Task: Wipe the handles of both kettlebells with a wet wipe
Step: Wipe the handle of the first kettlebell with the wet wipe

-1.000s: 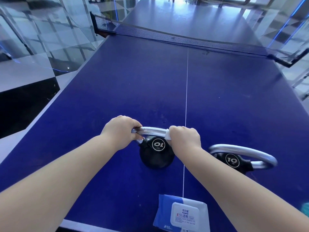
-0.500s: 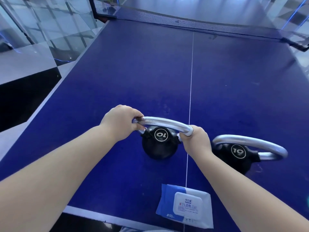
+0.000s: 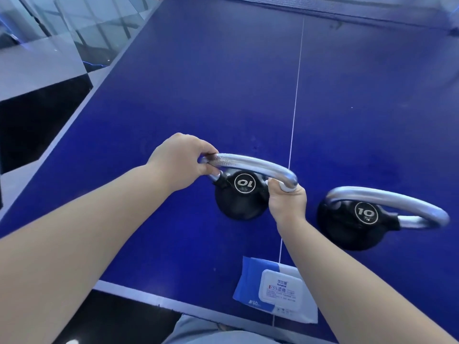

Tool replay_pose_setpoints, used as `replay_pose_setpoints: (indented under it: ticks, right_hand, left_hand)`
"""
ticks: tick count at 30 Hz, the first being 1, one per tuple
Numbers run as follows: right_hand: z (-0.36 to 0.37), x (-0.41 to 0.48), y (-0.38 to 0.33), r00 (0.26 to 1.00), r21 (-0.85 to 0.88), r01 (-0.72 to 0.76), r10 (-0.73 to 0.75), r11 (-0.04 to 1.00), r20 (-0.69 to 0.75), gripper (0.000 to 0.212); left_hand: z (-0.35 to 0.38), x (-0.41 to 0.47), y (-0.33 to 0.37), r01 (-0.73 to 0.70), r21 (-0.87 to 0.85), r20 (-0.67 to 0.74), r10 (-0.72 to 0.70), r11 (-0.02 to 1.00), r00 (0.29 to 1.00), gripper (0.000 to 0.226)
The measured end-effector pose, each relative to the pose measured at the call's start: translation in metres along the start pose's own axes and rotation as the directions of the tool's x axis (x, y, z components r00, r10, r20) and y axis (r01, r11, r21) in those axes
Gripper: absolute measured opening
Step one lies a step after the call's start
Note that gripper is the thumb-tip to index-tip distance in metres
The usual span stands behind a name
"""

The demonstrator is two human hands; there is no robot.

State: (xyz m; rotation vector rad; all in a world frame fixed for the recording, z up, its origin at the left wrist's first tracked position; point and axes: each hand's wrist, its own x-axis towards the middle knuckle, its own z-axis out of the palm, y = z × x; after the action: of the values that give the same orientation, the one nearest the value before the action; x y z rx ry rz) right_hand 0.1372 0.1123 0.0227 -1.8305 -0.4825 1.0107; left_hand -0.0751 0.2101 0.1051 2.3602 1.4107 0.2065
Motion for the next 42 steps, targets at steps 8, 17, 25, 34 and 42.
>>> replay_pose_setpoints:
  ticks: [8, 17, 25, 34, 42]
  right_hand:
    - [-0.025, 0.009, -0.018, 0.975, -0.357, 0.19, -0.132, 0.914, 0.18, 0.035]
    - [-0.024, 0.005, -0.069, 0.905, -0.897, 0.397, -0.249, 0.197, 0.345, 0.016]
    - [0.012, -0.026, -0.103, 0.835, -0.871, 0.437, -0.257, -0.227, 0.486, 0.029]
    - [0.039, -0.027, -0.107, 0.825, -0.879, 0.444, -0.303, -0.174, 0.477, 0.036]
    - [0.002, -0.044, -0.124, 0.82, -0.807, 0.569, -0.033, 0.16, 0.571, 0.115]
  left_hand:
    - [-0.001, -0.002, 0.001, 0.001, 0.012, -0.004, -0.001, 1.0, 1.0, 0.024]
    - [-0.001, -0.001, 0.0, 0.013, 0.012, 0.006, -0.013, 1.0, 1.0, 0.021]
    - [0.002, -0.001, -0.001, 0.028, 0.008, 0.01, -0.029, 1.0, 1.0, 0.021]
    - [-0.011, 0.003, 0.006, 0.035, 0.007, -0.007, -0.035, 0.999, 0.999, 0.023]
    - [0.003, -0.016, 0.024, 0.043, 0.129, 0.027, -0.047, 0.991, 0.999, 0.062]
